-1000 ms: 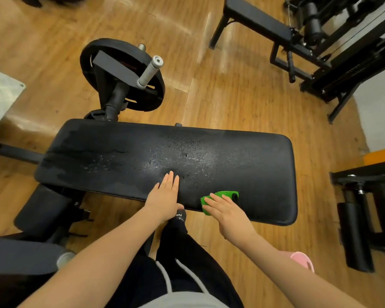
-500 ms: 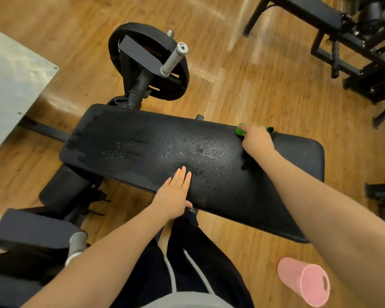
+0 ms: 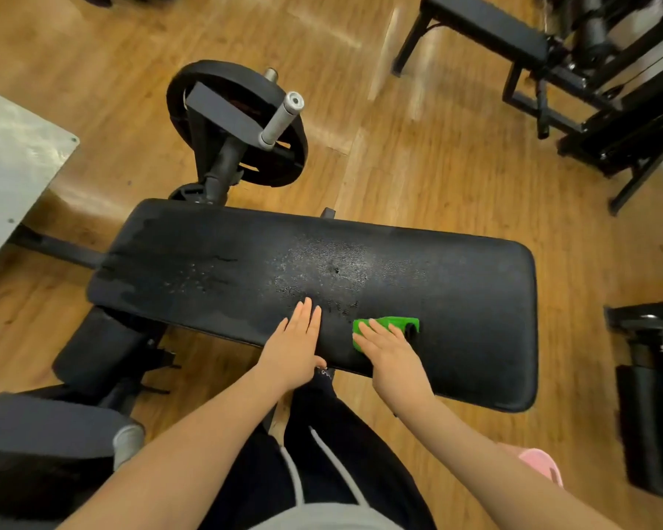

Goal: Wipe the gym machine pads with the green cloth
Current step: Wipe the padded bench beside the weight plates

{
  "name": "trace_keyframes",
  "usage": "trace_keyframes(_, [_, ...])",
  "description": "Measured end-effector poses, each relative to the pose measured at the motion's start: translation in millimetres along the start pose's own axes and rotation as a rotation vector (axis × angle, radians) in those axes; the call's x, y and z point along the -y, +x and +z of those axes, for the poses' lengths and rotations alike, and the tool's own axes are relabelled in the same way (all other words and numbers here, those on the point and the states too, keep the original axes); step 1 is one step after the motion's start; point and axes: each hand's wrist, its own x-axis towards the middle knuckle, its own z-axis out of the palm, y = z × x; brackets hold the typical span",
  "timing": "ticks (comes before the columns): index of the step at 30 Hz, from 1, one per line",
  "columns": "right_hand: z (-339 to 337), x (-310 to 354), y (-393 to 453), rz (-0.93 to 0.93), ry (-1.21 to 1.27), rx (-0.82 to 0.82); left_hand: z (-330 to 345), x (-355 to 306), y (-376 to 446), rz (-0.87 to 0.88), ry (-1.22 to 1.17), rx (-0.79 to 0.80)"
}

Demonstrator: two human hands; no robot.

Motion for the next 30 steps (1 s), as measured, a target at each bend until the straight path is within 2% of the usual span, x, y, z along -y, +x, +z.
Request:
trace_keyframes(6, [10,12,-15,-0.021,-0.037,-0.061,2,4,1,0.031,-0.027,-0.032])
trace_keyframes(9, [10,16,-12,-0.125,-0.099,-0.107,3,10,-4,0.033,-0.09,-0.087])
trace_keyframes(13, [11,26,-4,-0.218,-0.157,0.026,12,12,-11,-0.059,-0.165,-0.119])
trace_keyframes(17, [10,15,-10,-0.288,-0.21,0.018,12,10,-9,-0.064,-0.14,-0.121])
trace_keyframes(19, [8,4,-19,-0.27,-0.207,-0.045,11,10,-9,-0.063,-0.135,-0.109])
trace_keyframes(25, [-15,-3,2,-0.144,-0.068,0.056,7,10,-6,-0.074,-0.123,-0.09])
trace_keyframes(30, [-60,-46,72,0.033,-0.052,-0.104,10,12,-8,-0.082,-0.163,-0.095])
